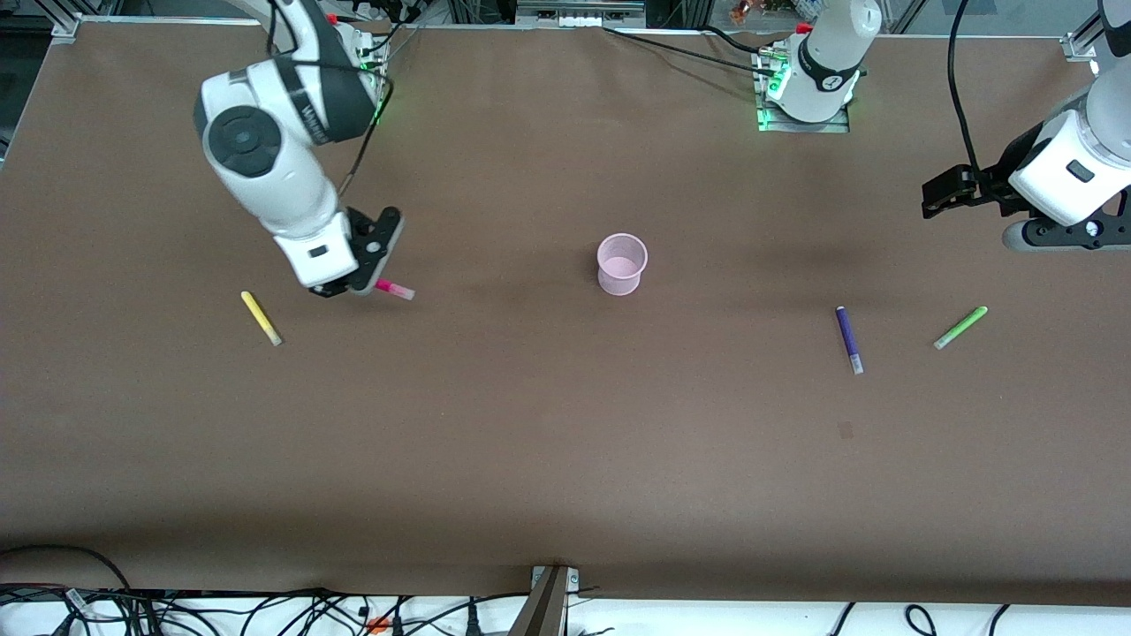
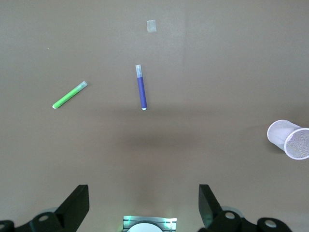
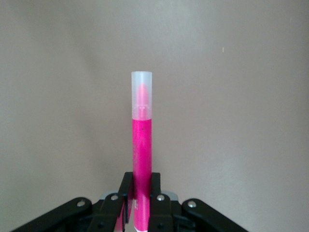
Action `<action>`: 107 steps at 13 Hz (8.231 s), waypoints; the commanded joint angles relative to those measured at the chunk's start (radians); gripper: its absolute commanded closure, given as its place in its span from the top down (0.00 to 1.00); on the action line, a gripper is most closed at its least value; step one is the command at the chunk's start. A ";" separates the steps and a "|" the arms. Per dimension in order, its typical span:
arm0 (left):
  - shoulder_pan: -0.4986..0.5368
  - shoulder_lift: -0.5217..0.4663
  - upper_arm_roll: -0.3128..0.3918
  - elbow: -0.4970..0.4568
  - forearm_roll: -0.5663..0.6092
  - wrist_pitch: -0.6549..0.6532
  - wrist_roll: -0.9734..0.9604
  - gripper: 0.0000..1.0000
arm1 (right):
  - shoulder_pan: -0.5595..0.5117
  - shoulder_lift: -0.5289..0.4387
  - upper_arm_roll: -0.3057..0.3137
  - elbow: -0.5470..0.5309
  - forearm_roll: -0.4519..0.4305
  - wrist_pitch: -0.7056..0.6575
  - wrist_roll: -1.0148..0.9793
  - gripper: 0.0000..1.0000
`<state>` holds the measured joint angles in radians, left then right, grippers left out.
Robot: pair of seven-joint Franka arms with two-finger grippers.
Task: Organize pens into pink holder with both arms
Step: 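Lift the pink highlighter with the right gripper and carry it to the cup, then lower the pink highlighter into the pink cup and open the right gripper, then withdraw the right gripper while the left gripper reaches the blue marker, then grasp the blue marker with the left gripper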
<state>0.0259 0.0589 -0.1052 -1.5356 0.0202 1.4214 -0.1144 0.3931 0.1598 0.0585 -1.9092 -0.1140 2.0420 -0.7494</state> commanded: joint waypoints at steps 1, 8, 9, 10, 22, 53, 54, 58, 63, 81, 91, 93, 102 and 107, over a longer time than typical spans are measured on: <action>0.002 0.004 -0.002 0.022 -0.003 -0.009 -0.010 1.00 | 0.148 0.108 -0.006 0.163 -0.099 -0.112 0.176 0.00; 0.005 0.006 0.009 0.020 -0.002 -0.007 -0.010 1.00 | 0.440 0.447 -0.011 0.614 -0.217 -0.325 0.433 0.00; 0.005 0.007 0.010 0.022 -0.003 -0.006 -0.010 1.00 | 0.475 0.489 -0.011 0.677 -0.237 -0.359 0.433 0.00; 0.005 0.010 0.012 0.022 -0.002 -0.002 -0.008 1.00 | 0.504 0.521 -0.014 0.727 -0.243 -0.382 0.433 0.00; 0.008 0.010 0.013 0.022 -0.002 0.004 -0.008 1.00 | 0.658 0.604 -0.038 0.808 -0.285 -0.473 0.298 0.00; 0.008 0.009 0.013 0.022 -0.003 0.002 -0.008 1.00 | 0.662 0.702 -0.043 0.806 -0.300 -0.287 0.400 0.04; 0.008 0.009 0.013 0.022 -0.002 0.002 -0.008 1.00 | 0.662 0.701 -0.043 0.806 -0.300 -0.287 0.400 0.14; 0.008 0.009 0.013 0.022 -0.003 0.002 -0.008 1.00 | 0.662 0.699 -0.043 0.808 -0.299 -0.295 0.398 0.45; 0.008 0.009 0.013 0.022 -0.003 0.002 -0.010 1.00 | 0.658 0.681 -0.048 0.811 -0.294 -0.338 0.395 0.61; 0.055 0.148 0.001 -0.255 0.055 0.297 0.041 1.00 | 0.346 0.247 -0.721 0.734 0.333 -0.703 0.450 1.00; 0.086 0.315 0.013 -0.640 0.107 1.022 0.028 1.00 | 0.349 0.188 -0.821 0.598 0.349 -0.614 0.531 1.00; 0.108 0.357 0.013 -0.638 0.147 1.085 0.030 0.98 | 0.278 0.178 -0.717 0.601 0.330 -0.638 0.586 1.00; 0.120 0.421 0.012 -0.629 0.169 1.146 0.032 0.33 | -0.241 0.011 -0.072 0.427 0.117 -0.493 0.690 1.00; 0.121 0.411 0.007 -0.626 0.165 1.116 0.030 0.00 | -0.316 -0.036 -0.008 0.357 0.112 -0.421 0.676 1.00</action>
<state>0.1382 0.4588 -0.1002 -2.1765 0.1585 2.5563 -0.0891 0.1089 0.1662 0.0186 -1.5239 0.0101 1.6039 -0.0732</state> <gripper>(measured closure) 0.819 0.000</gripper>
